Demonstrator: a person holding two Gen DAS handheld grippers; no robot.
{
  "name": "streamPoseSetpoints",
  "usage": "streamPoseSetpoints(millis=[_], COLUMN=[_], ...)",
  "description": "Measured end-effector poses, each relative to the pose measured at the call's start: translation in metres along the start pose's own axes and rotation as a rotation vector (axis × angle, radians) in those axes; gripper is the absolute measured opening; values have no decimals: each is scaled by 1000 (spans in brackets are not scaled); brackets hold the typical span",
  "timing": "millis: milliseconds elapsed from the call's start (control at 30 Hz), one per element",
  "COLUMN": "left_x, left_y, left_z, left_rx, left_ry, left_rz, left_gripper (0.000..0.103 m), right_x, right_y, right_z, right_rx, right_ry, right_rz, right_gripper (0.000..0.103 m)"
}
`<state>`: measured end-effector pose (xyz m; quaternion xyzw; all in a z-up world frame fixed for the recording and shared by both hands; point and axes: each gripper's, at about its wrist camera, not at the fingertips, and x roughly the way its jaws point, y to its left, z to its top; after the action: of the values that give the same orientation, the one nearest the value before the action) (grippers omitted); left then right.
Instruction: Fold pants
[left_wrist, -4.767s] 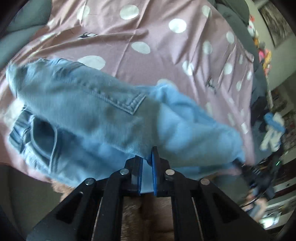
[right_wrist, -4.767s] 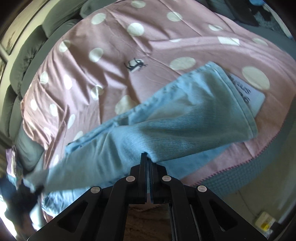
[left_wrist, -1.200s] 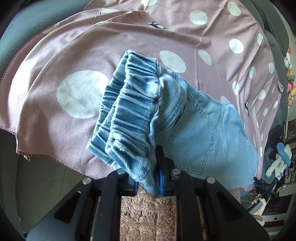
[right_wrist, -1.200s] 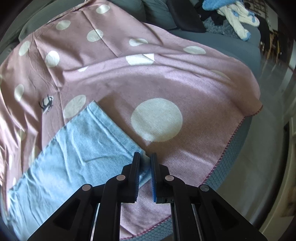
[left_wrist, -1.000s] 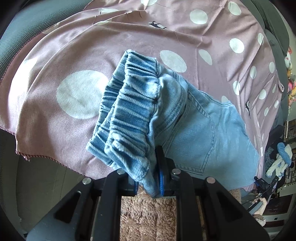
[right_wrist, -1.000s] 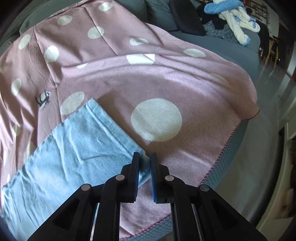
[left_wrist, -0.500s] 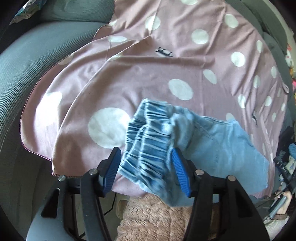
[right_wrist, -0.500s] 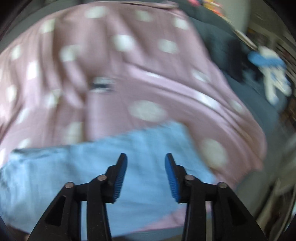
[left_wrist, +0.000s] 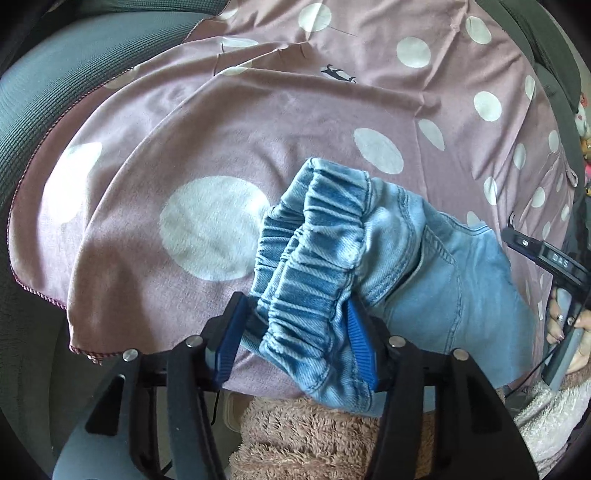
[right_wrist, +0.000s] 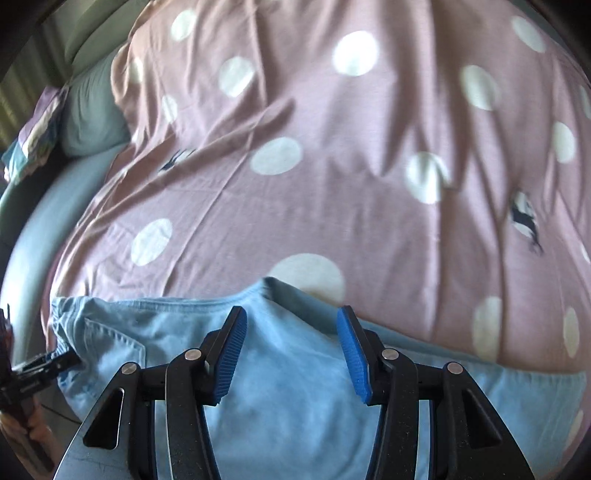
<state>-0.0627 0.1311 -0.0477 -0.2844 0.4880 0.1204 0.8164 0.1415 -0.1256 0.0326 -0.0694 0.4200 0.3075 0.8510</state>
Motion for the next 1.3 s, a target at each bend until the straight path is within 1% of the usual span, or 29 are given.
streamPoseSetpoints(millis=[33,100,167,200,233,267,300,400,500,600,700,833,867,900,933,967,1000,1033,1100,1133,1233,1300], left_x=[0,0,0,1,1,2,2,3,3,4,4,0,-4,-10,-19,-28,-39,-48,-65,-70,-85,-85], left_y=[0,0,-1,-1,-1,-1,-1,-1,-2,-2,-1,-3,-6,-8,-13,-18,-23,-26,-34,-38,-60,-78], left_z=[0,0,-1,-1,-1,0,-1,-1,-1,-1,-1,1,1,3,4,5,7,11,18,21,31,37], left_rx=[0,1,5,8,9,7,6,6,9,15,9,-2,10,24,48,67,78,80,88,93,119,155], left_ry=[-1,-2,-6,-7,-7,-7,-7,-8,-10,-13,-10,1,-2,-15,-41,-70,-102,-129,-172,-187,-226,-230], left_rz=[-1,0,4,6,6,4,4,4,8,12,9,10,22,31,44,52,54,52,30,18,-31,-70], left_gripper=[55,55,56,56,56,56,56,57,57,57,57,58,58,55,56,56,58,63,69,69,70,71], right_x=[9,18,28,29,33,35,36,27,25,51,59,58,57,54,45,37,28,14,-6,-18,-47,-60], right_y=[4,7,10,13,13,13,14,16,14,18,22,28,28,26,17,10,3,-10,-32,-48,-102,-136], right_z=[3,6,7,8,10,10,10,13,19,20,22,25,25,25,22,22,20,16,8,1,-24,-43], right_rx=[2,7,-4,-6,-12,-13,-9,-9,5,-8,-19,-37,-36,-26,-2,30,55,88,138,175,289,362], right_ry=[18,42,54,59,68,76,77,33,16,57,44,28,21,15,3,-12,-29,-62,-91,-101,-121,-115], right_rz=[28,48,23,15,17,40,42,23,3,-39,-72,-115,-117,-111,-105,-104,-104,-98,-110,-131,-214,-283], right_gripper=[50,50,50,47,38,29,16,8,7,7,7,7,8,14,25,32,44,51,53,53,54,54])
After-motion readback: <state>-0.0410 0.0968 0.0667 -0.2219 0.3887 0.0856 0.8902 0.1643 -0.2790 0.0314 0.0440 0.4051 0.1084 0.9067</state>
